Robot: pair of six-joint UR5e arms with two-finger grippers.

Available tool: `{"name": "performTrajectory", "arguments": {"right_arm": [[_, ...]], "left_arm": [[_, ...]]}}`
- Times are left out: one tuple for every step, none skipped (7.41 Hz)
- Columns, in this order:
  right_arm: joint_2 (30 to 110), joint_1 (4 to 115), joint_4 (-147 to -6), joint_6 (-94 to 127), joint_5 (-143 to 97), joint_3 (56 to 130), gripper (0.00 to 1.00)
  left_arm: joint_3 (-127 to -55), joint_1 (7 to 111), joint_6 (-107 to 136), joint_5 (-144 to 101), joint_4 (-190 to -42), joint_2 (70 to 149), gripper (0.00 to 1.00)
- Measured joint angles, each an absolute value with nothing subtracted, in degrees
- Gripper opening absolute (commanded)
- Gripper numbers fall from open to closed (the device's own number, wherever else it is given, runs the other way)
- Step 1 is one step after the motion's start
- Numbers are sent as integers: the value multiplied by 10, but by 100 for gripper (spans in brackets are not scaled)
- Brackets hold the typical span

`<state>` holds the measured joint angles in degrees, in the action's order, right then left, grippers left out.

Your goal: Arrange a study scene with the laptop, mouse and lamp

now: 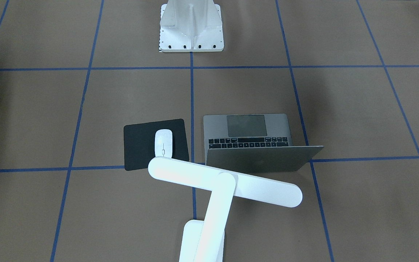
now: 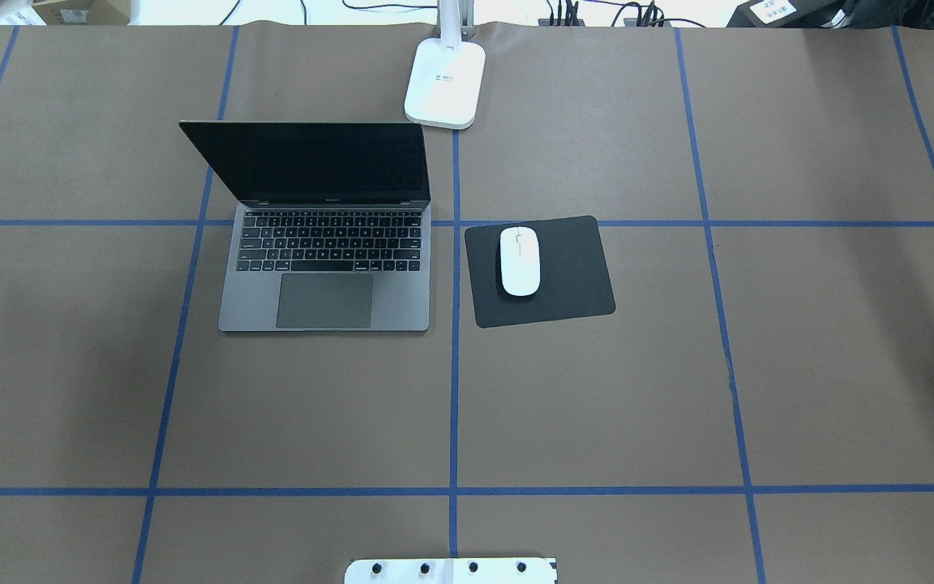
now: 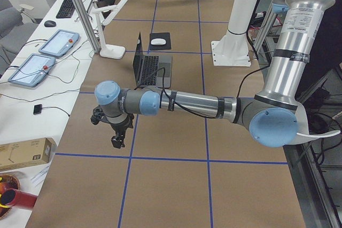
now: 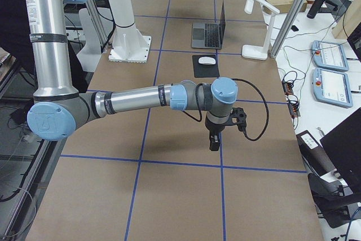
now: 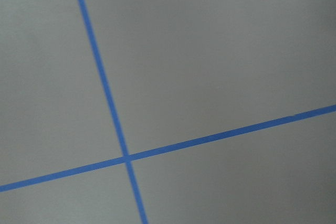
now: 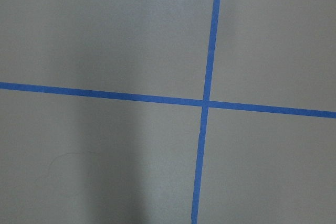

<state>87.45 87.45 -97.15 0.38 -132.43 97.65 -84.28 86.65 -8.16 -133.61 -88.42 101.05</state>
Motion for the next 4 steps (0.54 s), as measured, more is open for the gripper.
{"name": "performTrajectory", "arguments": {"right_arm": [[884,874,-957,13,-1324,979,100],[888,874,-951,19,-1324,979,100],[889,875,-949,22,-1324,980,100],[889,875,-948,23,-1325,980,100]], "left_arm": [[-845,868,-82,-1337,-895,996,100],[-855,869,-82,-1342,-900,977,100],[-871,869,-80,-1352,-903,957,100],[-887,869,-78,-1361,-903,939,100]]}}
